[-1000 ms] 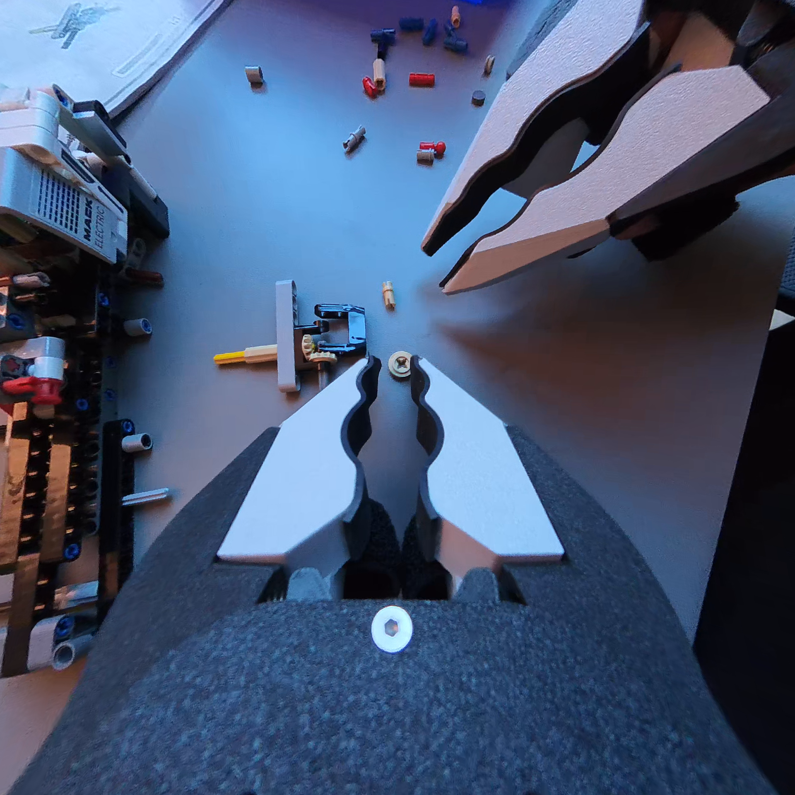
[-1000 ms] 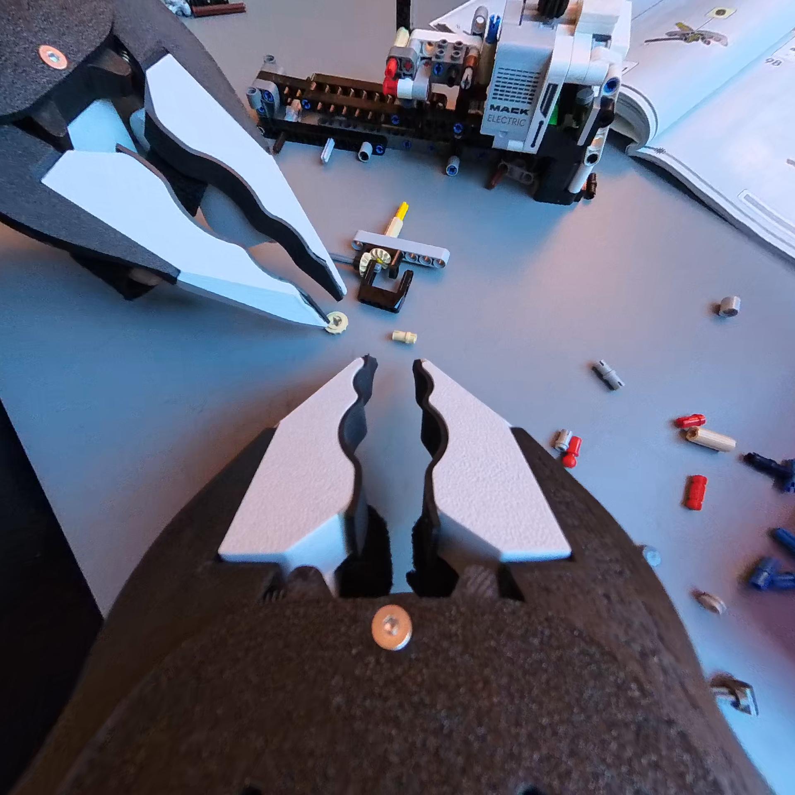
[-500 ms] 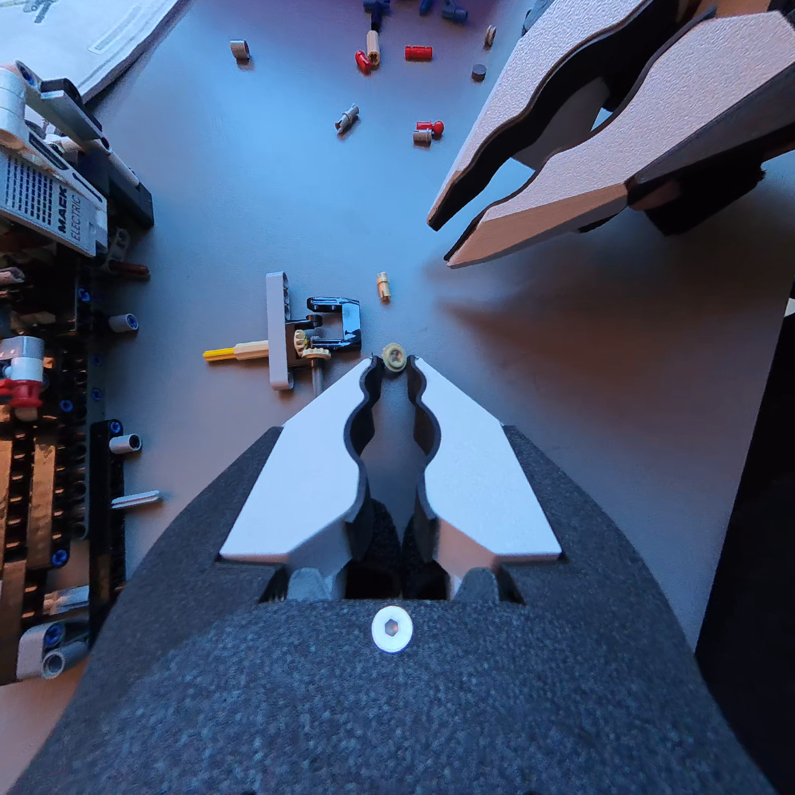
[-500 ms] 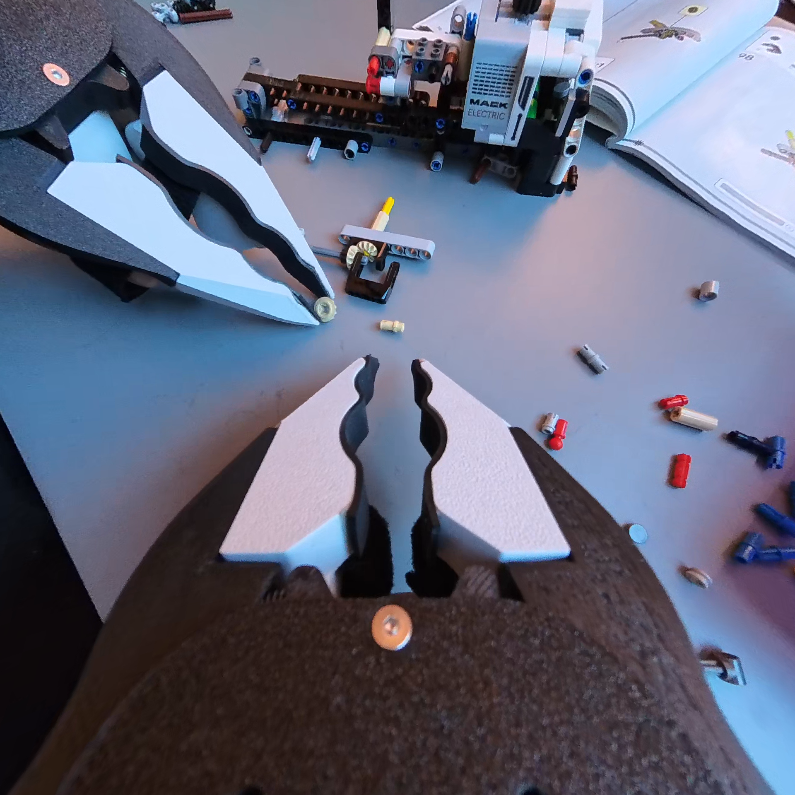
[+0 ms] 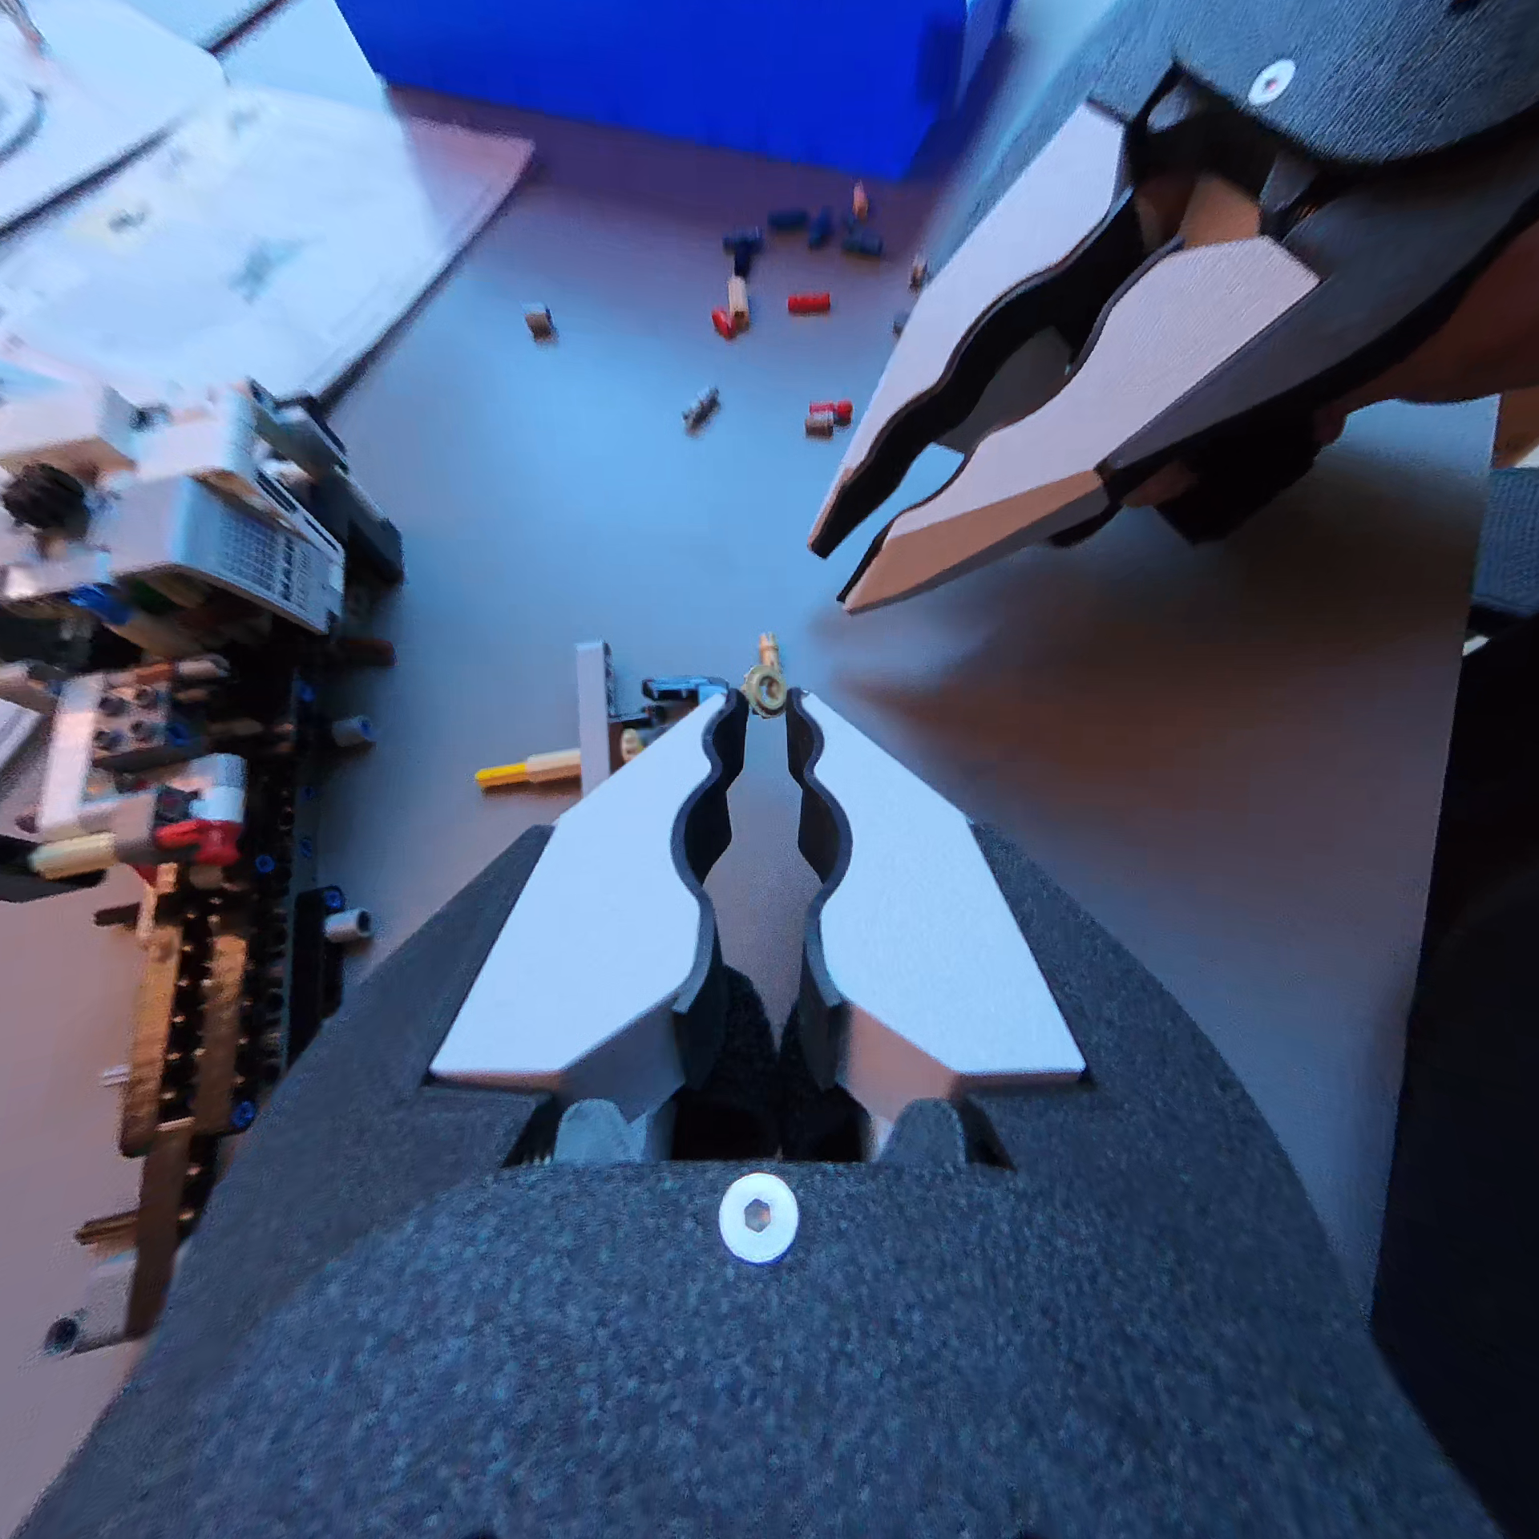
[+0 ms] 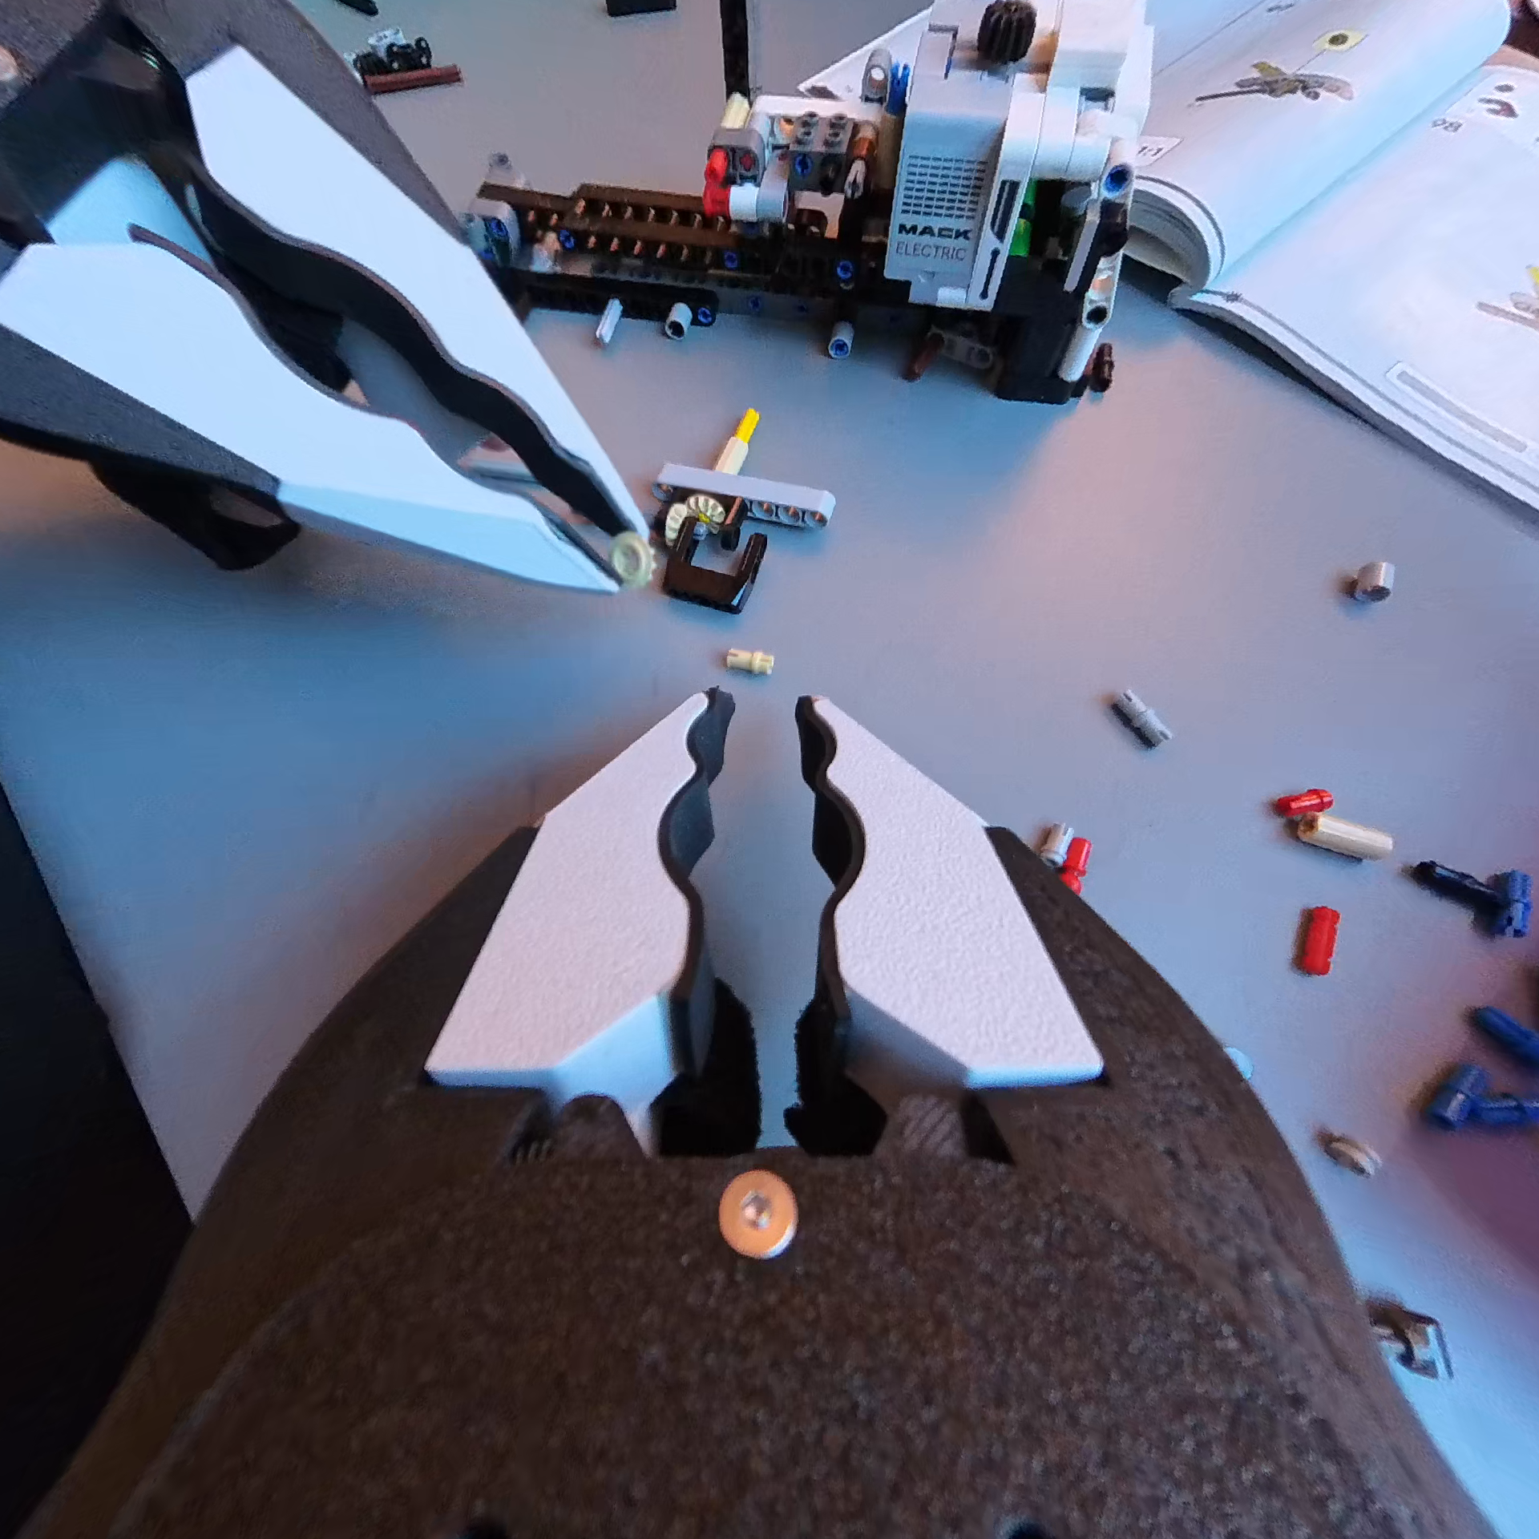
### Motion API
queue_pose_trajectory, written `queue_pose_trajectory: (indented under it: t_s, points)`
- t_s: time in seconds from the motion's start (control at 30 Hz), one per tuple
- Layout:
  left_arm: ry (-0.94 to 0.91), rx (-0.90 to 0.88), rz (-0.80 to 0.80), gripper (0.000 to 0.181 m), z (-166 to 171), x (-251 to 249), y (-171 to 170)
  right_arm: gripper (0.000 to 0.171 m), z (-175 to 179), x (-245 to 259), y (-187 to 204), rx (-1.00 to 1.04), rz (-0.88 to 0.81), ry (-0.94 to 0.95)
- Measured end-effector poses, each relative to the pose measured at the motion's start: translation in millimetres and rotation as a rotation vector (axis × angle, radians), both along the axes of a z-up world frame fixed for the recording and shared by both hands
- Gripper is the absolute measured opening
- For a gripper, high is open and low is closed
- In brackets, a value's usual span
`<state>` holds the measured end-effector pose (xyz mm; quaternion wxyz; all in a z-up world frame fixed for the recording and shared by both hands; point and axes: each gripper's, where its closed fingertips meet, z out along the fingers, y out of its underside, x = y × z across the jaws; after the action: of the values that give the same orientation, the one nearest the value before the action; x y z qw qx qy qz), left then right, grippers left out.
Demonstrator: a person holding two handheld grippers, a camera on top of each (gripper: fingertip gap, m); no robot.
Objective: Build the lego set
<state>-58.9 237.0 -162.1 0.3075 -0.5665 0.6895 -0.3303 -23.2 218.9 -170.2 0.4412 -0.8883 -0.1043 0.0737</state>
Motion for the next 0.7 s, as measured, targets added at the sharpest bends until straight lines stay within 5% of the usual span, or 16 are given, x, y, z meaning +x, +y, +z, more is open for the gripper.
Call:
queue_pose_trajectory:
  t_s: [0.27,0.7]
  points:
    - [-0.137,0.014,0.054,0.007,29,3,20,0.016,7,4,3,0.034,-0.015,0.033]
    - [-0.113,0.017,0.074,0.007,22,10,27,0.016,10,16,9,0.056,-0.058,0.022]
